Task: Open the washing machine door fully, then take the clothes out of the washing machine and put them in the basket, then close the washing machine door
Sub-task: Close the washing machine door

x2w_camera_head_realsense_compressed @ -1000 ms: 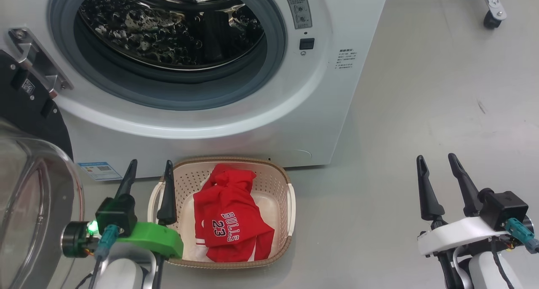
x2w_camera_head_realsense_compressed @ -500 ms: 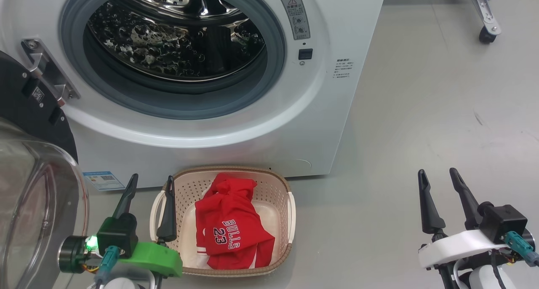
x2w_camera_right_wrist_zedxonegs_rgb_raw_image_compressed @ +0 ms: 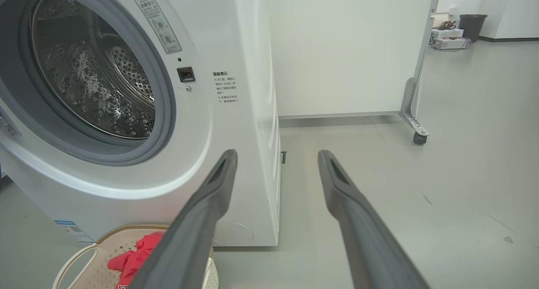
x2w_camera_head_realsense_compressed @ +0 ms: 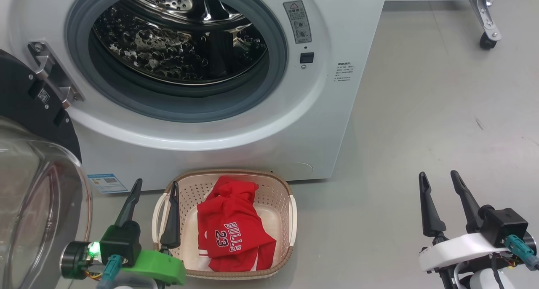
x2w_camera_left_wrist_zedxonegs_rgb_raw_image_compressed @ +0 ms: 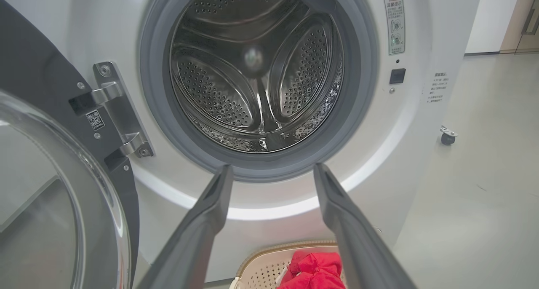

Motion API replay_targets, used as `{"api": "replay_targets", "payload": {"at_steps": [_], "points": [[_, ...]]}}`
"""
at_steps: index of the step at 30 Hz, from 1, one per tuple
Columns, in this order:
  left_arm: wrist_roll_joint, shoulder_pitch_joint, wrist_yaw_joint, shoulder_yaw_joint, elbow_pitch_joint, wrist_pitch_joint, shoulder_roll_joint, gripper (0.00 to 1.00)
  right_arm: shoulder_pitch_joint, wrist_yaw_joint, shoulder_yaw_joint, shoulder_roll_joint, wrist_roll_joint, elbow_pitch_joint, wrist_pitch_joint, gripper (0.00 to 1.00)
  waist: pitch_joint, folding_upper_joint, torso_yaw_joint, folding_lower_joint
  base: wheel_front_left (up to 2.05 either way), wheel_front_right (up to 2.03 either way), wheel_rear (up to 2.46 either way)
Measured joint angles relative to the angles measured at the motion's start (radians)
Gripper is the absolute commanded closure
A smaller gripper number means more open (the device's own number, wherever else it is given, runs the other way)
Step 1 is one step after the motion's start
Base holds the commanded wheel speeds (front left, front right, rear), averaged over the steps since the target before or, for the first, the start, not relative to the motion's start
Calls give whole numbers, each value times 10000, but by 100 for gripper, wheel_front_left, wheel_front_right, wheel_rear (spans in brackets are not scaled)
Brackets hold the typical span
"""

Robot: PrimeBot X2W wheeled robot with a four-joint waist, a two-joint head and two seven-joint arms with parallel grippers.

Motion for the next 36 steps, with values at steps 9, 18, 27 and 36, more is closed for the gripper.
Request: {"api": "replay_targets", "payload": {"at_steps": [9, 18, 27, 36], "points": [[2, 152, 12, -2, -295, 140, 10, 0, 163, -2, 8, 4, 0, -38, 48, 0, -63, 0, 40, 0, 0, 0, 0], [25, 250, 12, -2, -552, 270, 31, 0, 172, -15, 27, 6, 0, -113, 88, 0, -120, 0, 38, 0, 0, 0, 0], [186, 397, 15, 8, -717, 407, 48, 0, 203, -17, 36, 4, 0, -151, 161, 0, -183, 0, 53, 0, -1, 1, 0], [201, 449, 44, -19, -840, 522, 52, 0, 293, -27, 48, 6, 0, -165, 165, 0, -319, 0, 92, 0, -25, 25, 0]]}}
